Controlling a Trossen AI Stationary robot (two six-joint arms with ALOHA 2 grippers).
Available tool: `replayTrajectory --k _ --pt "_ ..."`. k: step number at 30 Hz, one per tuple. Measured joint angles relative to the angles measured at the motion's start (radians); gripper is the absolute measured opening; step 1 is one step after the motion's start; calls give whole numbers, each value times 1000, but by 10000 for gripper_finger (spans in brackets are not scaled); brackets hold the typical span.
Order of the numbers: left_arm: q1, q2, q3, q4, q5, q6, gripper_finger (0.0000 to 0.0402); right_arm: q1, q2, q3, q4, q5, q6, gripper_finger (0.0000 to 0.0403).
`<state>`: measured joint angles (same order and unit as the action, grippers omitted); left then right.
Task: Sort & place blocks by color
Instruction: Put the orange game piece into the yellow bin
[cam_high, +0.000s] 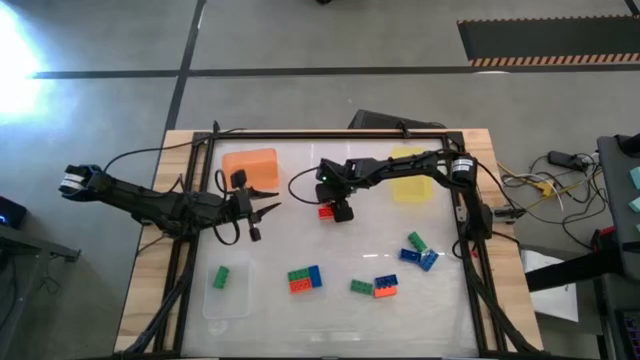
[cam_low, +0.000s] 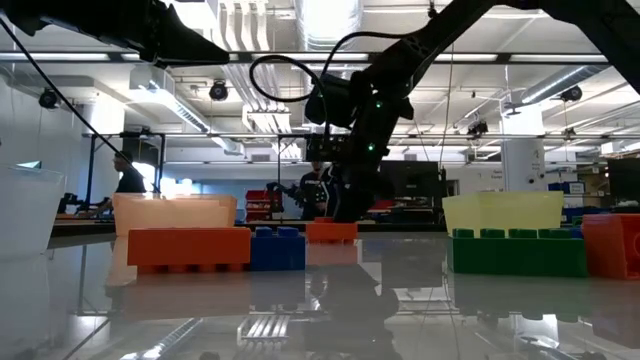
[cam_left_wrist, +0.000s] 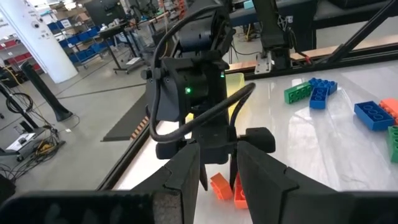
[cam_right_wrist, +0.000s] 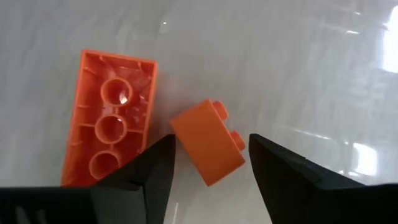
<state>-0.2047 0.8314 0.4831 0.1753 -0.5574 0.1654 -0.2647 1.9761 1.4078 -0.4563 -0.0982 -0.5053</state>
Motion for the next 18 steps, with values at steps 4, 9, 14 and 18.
replayTrajectory --k 4,9,14,18 --pt "0 0 0 0 0 0 93 -3 1 5 -1 -21 14 164" --pt "0 0 0 0 0 4 93 -3 -7 5 4 -25 24 121" --pt "0 0 0 0 0 5 93 -3 -9 5 4 -25 51 82" --pt "0 0 0 0 0 5 93 -4 -37 5 2 -10 113 82"
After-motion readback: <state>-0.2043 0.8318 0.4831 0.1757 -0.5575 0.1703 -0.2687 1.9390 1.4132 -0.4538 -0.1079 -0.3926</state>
